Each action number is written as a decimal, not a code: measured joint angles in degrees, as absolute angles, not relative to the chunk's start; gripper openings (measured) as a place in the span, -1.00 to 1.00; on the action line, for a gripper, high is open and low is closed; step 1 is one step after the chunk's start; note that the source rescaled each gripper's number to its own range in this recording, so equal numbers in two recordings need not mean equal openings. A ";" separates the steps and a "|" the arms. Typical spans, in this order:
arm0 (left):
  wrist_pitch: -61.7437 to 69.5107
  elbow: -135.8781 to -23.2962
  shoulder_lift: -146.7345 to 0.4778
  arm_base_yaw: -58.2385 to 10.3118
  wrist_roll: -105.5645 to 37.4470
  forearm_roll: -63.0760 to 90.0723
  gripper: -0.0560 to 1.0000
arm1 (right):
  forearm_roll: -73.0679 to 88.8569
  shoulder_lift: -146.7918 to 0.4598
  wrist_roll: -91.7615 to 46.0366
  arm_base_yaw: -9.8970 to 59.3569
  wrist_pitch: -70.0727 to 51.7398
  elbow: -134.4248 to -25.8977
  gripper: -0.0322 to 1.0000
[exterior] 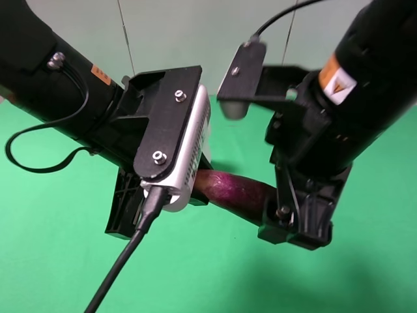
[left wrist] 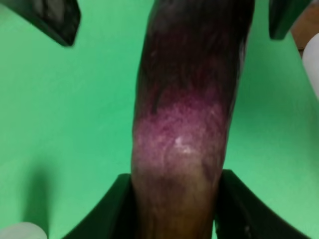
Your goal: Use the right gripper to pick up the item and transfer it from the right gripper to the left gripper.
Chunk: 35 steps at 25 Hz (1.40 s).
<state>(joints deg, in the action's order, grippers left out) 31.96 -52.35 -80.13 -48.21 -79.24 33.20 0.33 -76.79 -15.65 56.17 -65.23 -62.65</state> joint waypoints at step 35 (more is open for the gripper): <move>31.96 -52.35 -80.13 -48.21 -79.19 33.20 -0.89 | -4.48 -16.93 7.85 56.17 -68.63 -38.45 1.00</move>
